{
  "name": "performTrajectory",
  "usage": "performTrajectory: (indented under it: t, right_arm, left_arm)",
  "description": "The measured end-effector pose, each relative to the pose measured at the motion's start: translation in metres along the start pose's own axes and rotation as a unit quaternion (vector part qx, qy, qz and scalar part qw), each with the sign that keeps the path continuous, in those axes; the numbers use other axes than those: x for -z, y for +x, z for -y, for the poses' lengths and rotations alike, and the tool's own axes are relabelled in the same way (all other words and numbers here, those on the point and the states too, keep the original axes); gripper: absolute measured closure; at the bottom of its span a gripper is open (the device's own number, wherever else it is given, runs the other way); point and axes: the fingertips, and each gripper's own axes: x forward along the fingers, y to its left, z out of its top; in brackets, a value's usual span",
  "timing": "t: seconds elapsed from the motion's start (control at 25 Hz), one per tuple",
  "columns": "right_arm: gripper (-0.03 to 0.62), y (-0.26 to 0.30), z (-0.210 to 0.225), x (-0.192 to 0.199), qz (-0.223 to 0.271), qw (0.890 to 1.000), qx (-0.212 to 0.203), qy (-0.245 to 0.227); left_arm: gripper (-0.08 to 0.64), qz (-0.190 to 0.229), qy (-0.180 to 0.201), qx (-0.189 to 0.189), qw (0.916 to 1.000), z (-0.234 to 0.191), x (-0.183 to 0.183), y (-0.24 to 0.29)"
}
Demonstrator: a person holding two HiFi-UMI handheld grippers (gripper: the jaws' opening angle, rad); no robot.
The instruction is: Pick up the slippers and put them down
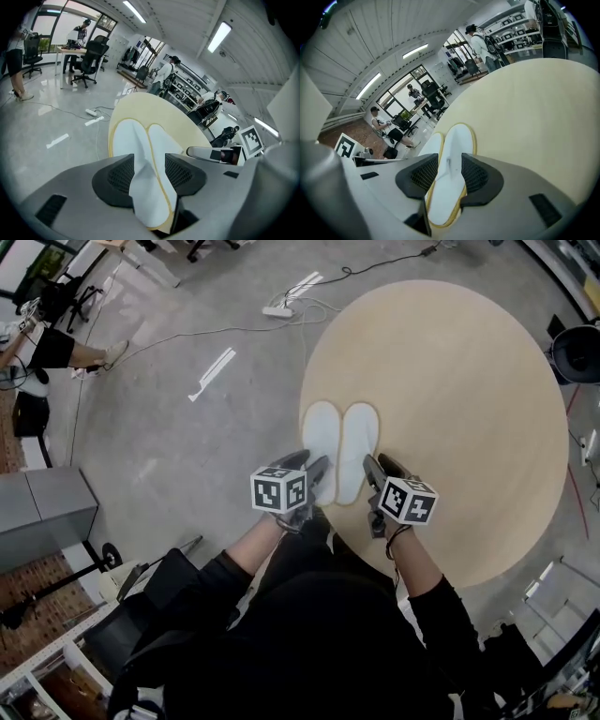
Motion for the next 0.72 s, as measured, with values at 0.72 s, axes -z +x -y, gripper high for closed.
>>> performTrajectory:
  t: [0.72]
  right_arm:
    - [0.56,0.04,0.0,0.006,-0.034,0.999,-0.014,0.011]
  left_arm:
    - [0.528,-0.039,-0.01,0.028,0.9988,-0.015,0.006,0.039]
